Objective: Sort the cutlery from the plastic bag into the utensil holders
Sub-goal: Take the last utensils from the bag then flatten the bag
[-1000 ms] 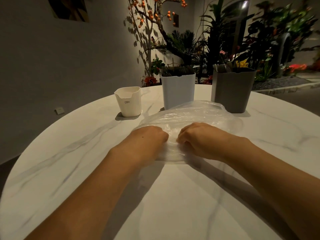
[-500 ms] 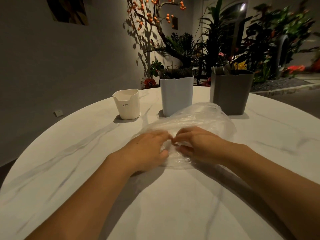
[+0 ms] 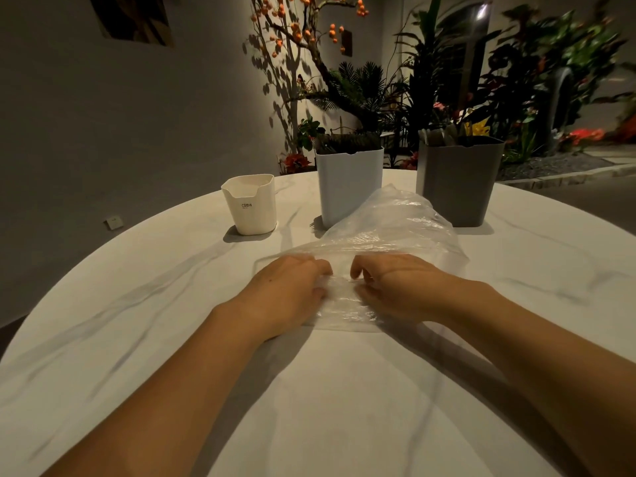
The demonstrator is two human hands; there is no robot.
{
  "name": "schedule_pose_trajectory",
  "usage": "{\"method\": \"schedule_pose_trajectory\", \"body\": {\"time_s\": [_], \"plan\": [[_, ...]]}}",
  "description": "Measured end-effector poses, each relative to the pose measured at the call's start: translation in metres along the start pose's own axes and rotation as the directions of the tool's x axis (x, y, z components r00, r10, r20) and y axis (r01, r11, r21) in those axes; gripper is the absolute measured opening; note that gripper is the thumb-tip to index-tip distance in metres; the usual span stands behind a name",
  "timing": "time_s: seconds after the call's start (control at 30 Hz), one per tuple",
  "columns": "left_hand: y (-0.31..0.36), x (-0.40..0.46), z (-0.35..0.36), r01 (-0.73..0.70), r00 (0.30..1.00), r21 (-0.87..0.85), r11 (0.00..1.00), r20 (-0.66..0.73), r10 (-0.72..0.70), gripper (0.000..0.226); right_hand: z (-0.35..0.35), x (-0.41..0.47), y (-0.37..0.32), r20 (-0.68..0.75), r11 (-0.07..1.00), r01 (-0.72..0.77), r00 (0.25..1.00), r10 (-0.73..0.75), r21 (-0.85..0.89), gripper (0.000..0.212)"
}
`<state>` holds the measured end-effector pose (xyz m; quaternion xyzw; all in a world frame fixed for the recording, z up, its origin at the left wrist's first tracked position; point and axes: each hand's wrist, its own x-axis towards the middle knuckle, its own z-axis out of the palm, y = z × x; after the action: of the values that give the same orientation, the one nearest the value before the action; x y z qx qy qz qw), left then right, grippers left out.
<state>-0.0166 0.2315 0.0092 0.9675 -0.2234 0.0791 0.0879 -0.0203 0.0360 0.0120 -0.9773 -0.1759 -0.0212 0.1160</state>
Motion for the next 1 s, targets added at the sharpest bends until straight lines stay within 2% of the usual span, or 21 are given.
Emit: {"method": "schedule_pose_trajectory", "body": {"time_s": [0.1, 0.2, 0.3, 0.43, 0.63, 0.77, 0.83, 0.9, 0.93, 1.0], "plan": [[0.003, 0.001, 0.001, -0.001, 1.000, 0.004, 1.000, -0.021, 0.001, 0.019, 0.000, 0.000, -0.003, 0.032, 1.000, 0.018, 0.999, -0.017, -0.022, 0.013], [0.003, 0.000, 0.001, 0.005, 1.000, 0.007, 1.000, -0.019, -0.005, 0.019, -0.002, -0.003, -0.004, 0.049, 0.999, 0.030, 0.998, -0.029, -0.022, 0.015], [0.003, -0.003, 0.000, 0.006, 0.999, 0.036, 0.999, 0.035, -0.007, 0.033, -0.001, -0.002, -0.004, 0.076, 0.998, 0.009, 0.997, -0.014, 0.060, 0.022], [0.004, -0.005, -0.002, 0.058, 0.977, 0.072, 0.996, 0.201, -0.071, 0.056, -0.003, -0.002, -0.006, 0.060, 0.980, -0.015, 0.998, 0.003, 0.199, 0.034], [0.003, -0.006, -0.005, 0.102, 0.957, 0.023, 0.994, 0.269, -0.105, 0.063, -0.002, -0.004, -0.005, -0.151, 0.977, 0.032, 0.988, 0.000, 0.209, 0.027], [0.003, -0.008, -0.006, 0.130, 0.945, 0.010, 0.991, 0.301, -0.127, 0.060, -0.006, -0.006, -0.006, -0.188, 0.986, 0.046, 0.982, -0.015, 0.161, 0.031], [0.002, -0.007, -0.006, 0.155, 0.930, 0.020, 0.988, 0.333, -0.153, 0.065, -0.006, -0.006, -0.008, -0.225, 0.987, 0.078, 0.973, -0.046, 0.139, 0.029], [-0.001, -0.004, -0.004, 0.182, 0.918, 0.053, 0.982, 0.349, -0.189, 0.073, -0.006, -0.004, -0.010, -0.320, 0.985, 0.136, 0.942, -0.095, 0.108, 0.029], [-0.003, -0.003, -0.003, 0.187, 0.915, 0.070, 0.980, 0.350, -0.200, 0.076, -0.006, -0.003, -0.012, -0.386, 0.976, 0.168, 0.916, -0.104, 0.136, 0.028], [-0.008, 0.000, 0.001, 0.182, 0.917, 0.092, 0.979, 0.343, -0.202, 0.078, -0.009, -0.002, -0.015, -0.440, 0.923, 0.196, 0.897, -0.032, 0.332, 0.022]]}}
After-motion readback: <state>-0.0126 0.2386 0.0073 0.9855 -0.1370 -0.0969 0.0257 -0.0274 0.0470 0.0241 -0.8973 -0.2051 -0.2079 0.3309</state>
